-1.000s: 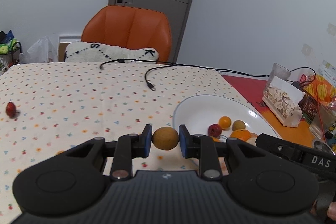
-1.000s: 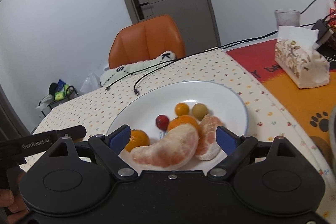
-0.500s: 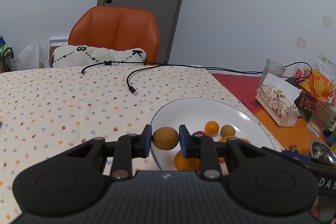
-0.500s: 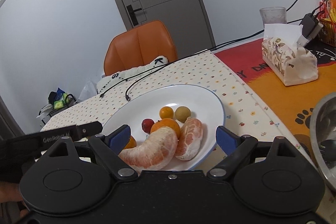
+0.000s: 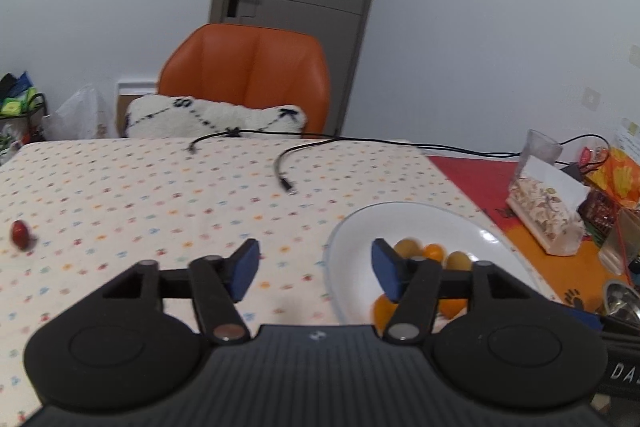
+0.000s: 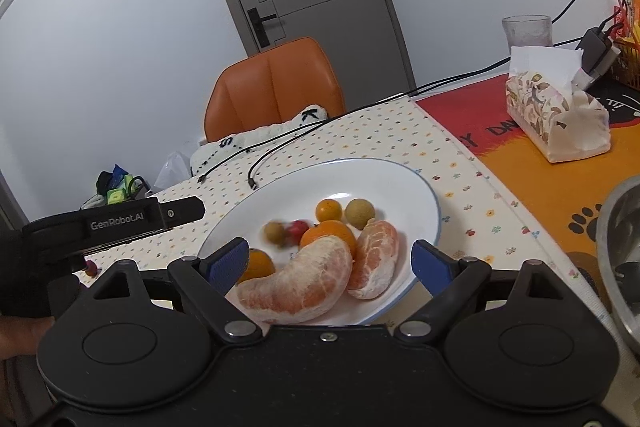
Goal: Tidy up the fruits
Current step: 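Open both grippers to release the pomelo segment and brown fruit onto the plate, then move the left gripper to the red apple while the right gripper moves to the small yellow orange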
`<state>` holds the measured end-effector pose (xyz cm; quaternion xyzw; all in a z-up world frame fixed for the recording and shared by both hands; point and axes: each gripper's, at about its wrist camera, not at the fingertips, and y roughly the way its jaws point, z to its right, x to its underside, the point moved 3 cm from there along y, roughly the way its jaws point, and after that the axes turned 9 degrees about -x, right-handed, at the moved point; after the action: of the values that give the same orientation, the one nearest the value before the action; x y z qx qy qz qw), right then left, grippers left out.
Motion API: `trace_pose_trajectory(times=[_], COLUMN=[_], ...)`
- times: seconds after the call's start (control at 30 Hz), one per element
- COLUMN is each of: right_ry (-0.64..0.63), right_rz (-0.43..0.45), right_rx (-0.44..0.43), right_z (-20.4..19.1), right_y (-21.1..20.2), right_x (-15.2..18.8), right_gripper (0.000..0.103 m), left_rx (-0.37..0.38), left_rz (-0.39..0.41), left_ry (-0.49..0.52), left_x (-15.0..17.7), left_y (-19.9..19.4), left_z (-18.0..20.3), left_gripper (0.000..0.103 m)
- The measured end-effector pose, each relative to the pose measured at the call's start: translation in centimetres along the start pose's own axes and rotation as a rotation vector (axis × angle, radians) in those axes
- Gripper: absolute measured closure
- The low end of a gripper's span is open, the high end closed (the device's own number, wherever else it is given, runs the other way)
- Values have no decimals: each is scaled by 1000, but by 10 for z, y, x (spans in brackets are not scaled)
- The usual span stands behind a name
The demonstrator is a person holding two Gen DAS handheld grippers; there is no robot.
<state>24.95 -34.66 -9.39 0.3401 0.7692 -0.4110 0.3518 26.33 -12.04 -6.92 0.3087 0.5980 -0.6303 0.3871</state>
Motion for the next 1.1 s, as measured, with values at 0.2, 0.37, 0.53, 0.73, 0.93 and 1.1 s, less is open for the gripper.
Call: trace_pose_trajectory(times=[0.2,0.37,0.53,0.73,0.93,1.1], right_ry=[-17,-30,-38,-50,-67,-79], right_rz=[-10,-19,-27,-35,-49,-59], right_rx=[-37,-62,-86,-114,-152,-193], right_z=[-18,-32,-46,-62,-80,-96], right_y=[6,11,17,23,31,37], right_x=[3,5,7,10,13,12], right_gripper=[15,15,14,14,14,14], left_rx=[-59,-97,-122,-166,-204,-230], left_rz=[5,4,-7,-13,-12,-15], left_ry=[-3,-21,-37,-56,-82,-103], left_x=[1,0,2,5,6,7], left_y=[-12,-21,-29,-38,-44,-48], left_z=[-26,-47,-69,-96,-121,-140], left_gripper=[29,23,21,19,19,19])
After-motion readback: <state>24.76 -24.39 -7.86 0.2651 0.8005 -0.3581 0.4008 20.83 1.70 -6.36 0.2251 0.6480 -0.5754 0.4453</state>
